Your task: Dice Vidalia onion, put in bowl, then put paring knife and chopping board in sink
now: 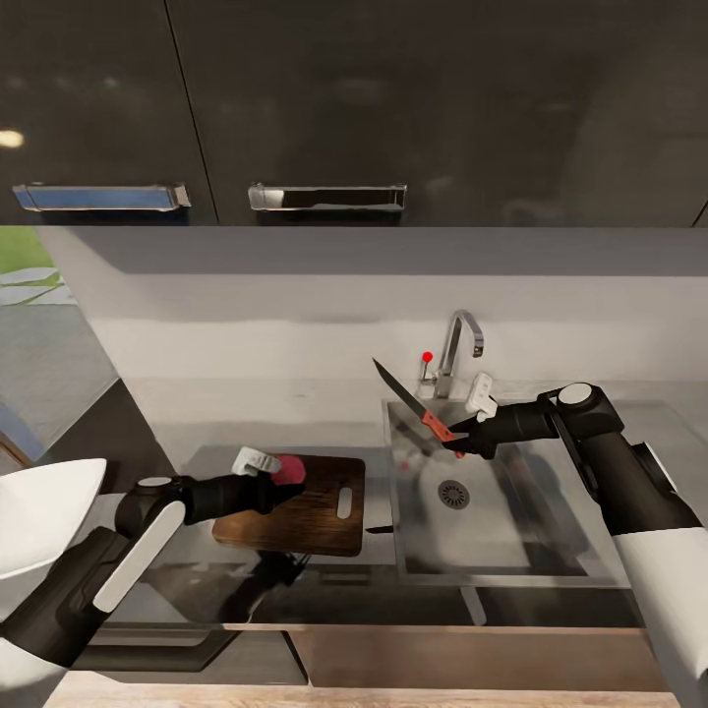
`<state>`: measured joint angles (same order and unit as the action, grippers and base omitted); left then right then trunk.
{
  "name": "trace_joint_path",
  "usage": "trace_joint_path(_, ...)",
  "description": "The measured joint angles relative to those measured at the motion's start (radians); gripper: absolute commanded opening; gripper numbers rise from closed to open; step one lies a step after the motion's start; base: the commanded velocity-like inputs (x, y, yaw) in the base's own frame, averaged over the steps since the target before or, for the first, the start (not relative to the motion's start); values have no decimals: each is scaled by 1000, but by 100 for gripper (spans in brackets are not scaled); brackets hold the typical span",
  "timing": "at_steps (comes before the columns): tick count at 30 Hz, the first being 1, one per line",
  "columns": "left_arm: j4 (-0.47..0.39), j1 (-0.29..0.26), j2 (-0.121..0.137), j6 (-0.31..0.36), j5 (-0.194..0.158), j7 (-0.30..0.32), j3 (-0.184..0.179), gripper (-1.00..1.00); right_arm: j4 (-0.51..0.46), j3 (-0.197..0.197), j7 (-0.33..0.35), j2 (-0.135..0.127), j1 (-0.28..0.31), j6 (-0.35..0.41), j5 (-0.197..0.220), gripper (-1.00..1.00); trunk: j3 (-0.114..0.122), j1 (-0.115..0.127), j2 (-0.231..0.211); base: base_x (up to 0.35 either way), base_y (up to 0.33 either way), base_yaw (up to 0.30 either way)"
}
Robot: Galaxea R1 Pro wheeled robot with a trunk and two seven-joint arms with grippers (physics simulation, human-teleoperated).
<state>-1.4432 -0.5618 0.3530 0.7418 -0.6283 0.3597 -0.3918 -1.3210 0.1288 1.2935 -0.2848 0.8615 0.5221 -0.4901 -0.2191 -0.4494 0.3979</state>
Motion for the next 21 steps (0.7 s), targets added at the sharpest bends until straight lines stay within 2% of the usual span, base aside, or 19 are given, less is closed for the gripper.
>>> trace_joint_path(7, -23, 0, 5, 11, 0, -12, -3, -100, 0, -1, 0, 0, 0, 0, 0, -100, 0, 0, 0, 0, 0, 0)
trace_joint_path(21, -1, 0, 10, 12, -1, -12, -9, -100, 0, -1, 0, 0, 0, 0, 0, -100, 0, 0, 0, 0, 0, 0)
